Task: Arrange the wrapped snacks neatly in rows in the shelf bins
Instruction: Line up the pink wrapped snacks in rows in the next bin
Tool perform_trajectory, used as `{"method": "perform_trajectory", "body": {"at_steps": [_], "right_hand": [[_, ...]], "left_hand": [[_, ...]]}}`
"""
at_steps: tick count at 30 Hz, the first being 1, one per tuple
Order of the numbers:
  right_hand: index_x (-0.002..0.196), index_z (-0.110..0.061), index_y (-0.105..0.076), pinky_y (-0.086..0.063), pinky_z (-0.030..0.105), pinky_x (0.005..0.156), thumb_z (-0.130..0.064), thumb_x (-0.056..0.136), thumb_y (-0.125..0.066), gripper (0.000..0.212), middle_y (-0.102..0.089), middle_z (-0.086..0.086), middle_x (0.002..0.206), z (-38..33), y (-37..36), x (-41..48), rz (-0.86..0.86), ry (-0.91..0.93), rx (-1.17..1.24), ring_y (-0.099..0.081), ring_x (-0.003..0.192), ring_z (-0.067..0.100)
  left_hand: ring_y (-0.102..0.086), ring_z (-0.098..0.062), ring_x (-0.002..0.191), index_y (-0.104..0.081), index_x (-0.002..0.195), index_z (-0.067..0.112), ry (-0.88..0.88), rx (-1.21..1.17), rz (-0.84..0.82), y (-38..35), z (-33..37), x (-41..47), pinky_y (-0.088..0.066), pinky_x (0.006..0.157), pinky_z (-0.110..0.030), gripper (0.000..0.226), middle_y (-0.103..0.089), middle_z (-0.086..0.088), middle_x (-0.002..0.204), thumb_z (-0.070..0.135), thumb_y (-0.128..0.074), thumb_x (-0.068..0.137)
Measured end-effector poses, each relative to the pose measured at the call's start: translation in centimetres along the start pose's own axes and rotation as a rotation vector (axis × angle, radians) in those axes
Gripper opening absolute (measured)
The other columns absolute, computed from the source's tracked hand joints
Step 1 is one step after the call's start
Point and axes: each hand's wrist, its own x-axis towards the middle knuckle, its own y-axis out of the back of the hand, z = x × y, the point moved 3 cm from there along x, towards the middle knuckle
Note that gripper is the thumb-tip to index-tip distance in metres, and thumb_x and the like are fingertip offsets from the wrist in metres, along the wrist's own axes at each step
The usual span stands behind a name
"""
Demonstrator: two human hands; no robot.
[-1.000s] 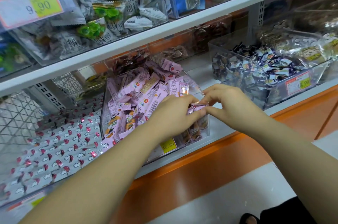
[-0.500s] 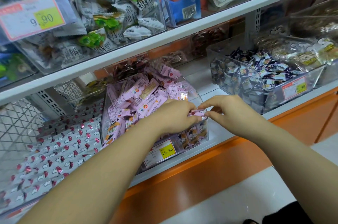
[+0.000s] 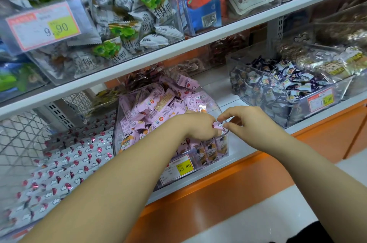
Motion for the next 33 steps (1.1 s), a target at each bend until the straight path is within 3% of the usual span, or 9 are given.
{"method": "perform_trajectory", "body": {"at_steps": [3, 7, 10, 13, 16, 20, 25, 29, 33], "right_hand": [[0.103, -0.020, -0.069, -0.039, 0.004, 0.060, -0.012, 0.090, -0.061, 0.018, -0.052, -0.025, 0.071, 0.1, 0.0, -0.2, 0.000, -0.003, 0.011, -0.053, 0.068, -0.014], [0.102, -0.026, -0.068, -0.045, 0.015, 0.066, -0.017, 0.090, -0.061, 0.017, -0.062, -0.013, 0.079, 0.4, -0.1, -0.3, -0.027, -0.019, 0.001, -0.058, 0.073, -0.001], [0.105, -0.028, -0.067, -0.051, 0.034, 0.077, -0.019, 0.090, -0.060, 0.019, -0.068, 0.001, 0.092, 0.6, -0.1, -0.2, -0.036, -0.038, -0.009, -0.062, 0.083, 0.012], [0.106, -0.030, -0.066, -0.052, 0.037, 0.080, -0.021, 0.090, -0.060, 0.019, -0.068, 0.000, 0.096, 0.8, -0.2, -0.2, -0.049, -0.031, -0.012, -0.063, 0.084, 0.013], [0.103, -0.031, -0.066, -0.052, 0.039, 0.079, -0.022, 0.091, -0.060, 0.017, -0.067, 0.000, 0.098, 1.0, -0.3, -0.1, -0.052, -0.021, -0.012, -0.064, 0.083, 0.016], [0.096, -0.031, -0.067, -0.051, 0.038, 0.079, -0.021, 0.091, -0.060, 0.013, -0.067, -0.001, 0.094, 0.8, -0.3, 0.2, -0.036, -0.016, 0.013, -0.063, 0.083, 0.016], [0.088, -0.037, -0.062, -0.052, 0.045, 0.076, -0.023, 0.090, -0.060, 0.014, -0.067, -0.003, 0.087, 0.6, -0.1, 0.2, -0.033, -0.011, 0.033, -0.064, 0.079, 0.027], [0.095, -0.031, -0.067, -0.051, 0.035, 0.083, -0.020, 0.091, -0.059, 0.014, -0.061, -0.016, 0.085, 0.5, 0.0, 0.0, -0.044, -0.019, 0.042, -0.061, 0.085, 0.006], [0.099, -0.027, -0.068, -0.050, 0.034, 0.086, -0.020, 0.091, -0.059, 0.015, -0.065, -0.011, 0.096, 0.7, 0.0, 0.1, -0.047, -0.005, 0.004, -0.059, 0.087, 0.001]], "left_hand": [[-0.041, -0.018, 0.069, -0.052, 0.085, 0.013, -0.015, -0.013, -0.004, -0.3, 0.0, -0.1, -0.027, 0.077, -0.031, 0.043, -0.041, 0.001, 0.067, 0.045, -0.029, 0.101], [-0.045, -0.026, 0.094, -0.052, 0.125, 0.015, -0.012, -0.063, 0.077, -0.8, -0.4, -0.1, -0.030, 0.085, -0.033, 0.049, -0.042, 0.005, 0.068, 0.050, -0.030, 0.099], [-0.047, -0.018, 0.076, -0.057, 0.108, 0.018, -0.037, -0.021, 0.076, -0.4, -0.3, 0.1, -0.028, 0.081, -0.031, 0.036, -0.042, 0.006, 0.066, 0.046, -0.036, 0.099], [-0.039, -0.013, 0.061, -0.055, 0.090, 0.014, -0.043, -0.026, 0.061, -0.1, -0.5, 0.5, -0.027, 0.072, -0.030, 0.033, -0.043, 0.003, 0.065, 0.043, -0.041, 0.098], [-0.040, -0.015, 0.061, -0.054, 0.091, 0.010, -0.040, -0.052, 0.028, -0.3, -0.7, 0.8, -0.029, 0.068, -0.031, 0.035, -0.042, 0.000, 0.065, 0.042, -0.041, 0.098], [-0.043, -0.026, 0.087, -0.054, 0.121, 0.008, 0.001, -0.037, -0.026, -0.8, -0.6, 0.9, -0.033, 0.082, -0.034, 0.047, -0.043, 0.000, 0.067, 0.043, -0.031, 0.100], [-0.038, -0.025, 0.094, -0.051, 0.097, 0.015, -0.008, -0.134, 0.001, -1.2, -1.3, 1.0, -0.036, 0.083, -0.035, 0.036, -0.042, 0.002, 0.067, 0.046, -0.034, 0.099], [-0.042, -0.027, 0.092, -0.046, 0.077, 0.019, -0.031, -0.204, 0.019, -1.2, -1.7, 0.8, -0.039, 0.084, -0.035, 0.035, -0.043, -0.002, 0.068, 0.045, -0.036, 0.099], [-0.043, -0.027, 0.098, -0.049, 0.090, 0.012, -0.056, -0.201, 0.026, -1.1, -1.5, 0.5, -0.031, 0.081, -0.031, 0.036, -0.046, -0.004, 0.076, 0.043, -0.033, 0.101]]}}
